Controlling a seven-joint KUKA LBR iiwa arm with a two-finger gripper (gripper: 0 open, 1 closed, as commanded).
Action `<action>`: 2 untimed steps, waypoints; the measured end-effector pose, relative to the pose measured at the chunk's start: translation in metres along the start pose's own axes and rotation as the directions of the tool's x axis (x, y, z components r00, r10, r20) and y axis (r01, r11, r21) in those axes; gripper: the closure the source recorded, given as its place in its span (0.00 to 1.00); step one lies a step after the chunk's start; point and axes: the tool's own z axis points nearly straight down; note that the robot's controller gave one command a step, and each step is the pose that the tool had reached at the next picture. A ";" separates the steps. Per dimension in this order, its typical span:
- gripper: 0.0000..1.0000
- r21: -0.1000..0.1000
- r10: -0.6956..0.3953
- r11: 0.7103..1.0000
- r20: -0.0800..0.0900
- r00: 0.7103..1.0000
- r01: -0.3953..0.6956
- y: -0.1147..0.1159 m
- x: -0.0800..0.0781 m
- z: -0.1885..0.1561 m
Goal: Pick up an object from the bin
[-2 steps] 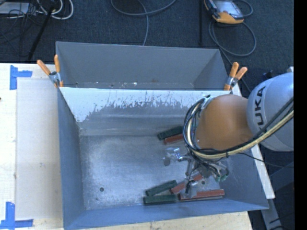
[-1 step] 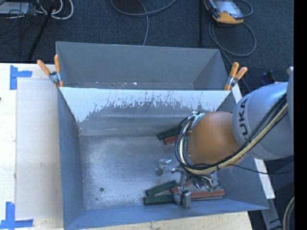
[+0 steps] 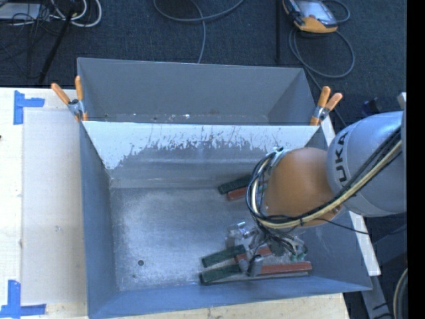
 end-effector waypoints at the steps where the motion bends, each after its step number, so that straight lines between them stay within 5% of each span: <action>1: 1.00 0.000 0.000 1.000 0.000 1.000 0.000 0.000 0.000 0.000; 2: 1.00 0.000 0.001 1.000 0.001 1.000 -0.001 0.000 0.000 -0.003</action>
Offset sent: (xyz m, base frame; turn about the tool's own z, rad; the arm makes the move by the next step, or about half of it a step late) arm -0.0001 0.0001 0.0345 0.0000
